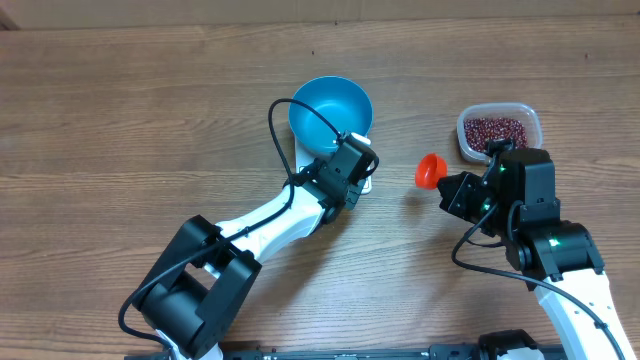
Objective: Scoop item into bowl and weigh 150g on scale
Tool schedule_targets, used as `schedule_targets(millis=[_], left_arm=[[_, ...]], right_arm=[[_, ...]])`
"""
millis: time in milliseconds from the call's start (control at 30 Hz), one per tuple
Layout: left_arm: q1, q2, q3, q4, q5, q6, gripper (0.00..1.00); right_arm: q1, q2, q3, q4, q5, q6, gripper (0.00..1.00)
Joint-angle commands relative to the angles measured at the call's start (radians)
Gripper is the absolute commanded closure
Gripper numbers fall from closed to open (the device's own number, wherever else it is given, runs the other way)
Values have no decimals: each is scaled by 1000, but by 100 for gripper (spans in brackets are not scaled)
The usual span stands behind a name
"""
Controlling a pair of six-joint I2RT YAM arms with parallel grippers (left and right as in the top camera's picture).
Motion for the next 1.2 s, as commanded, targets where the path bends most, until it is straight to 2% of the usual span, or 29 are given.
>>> schedule_targets(millis=[0, 1167], left_arm=[[5, 21, -8, 8, 19, 27, 96], [5, 23, -16, 39, 16, 26, 96]], right_arm=[[4, -3, 33, 6, 11, -5, 96], [4, -3, 33, 7, 11, -5, 96]])
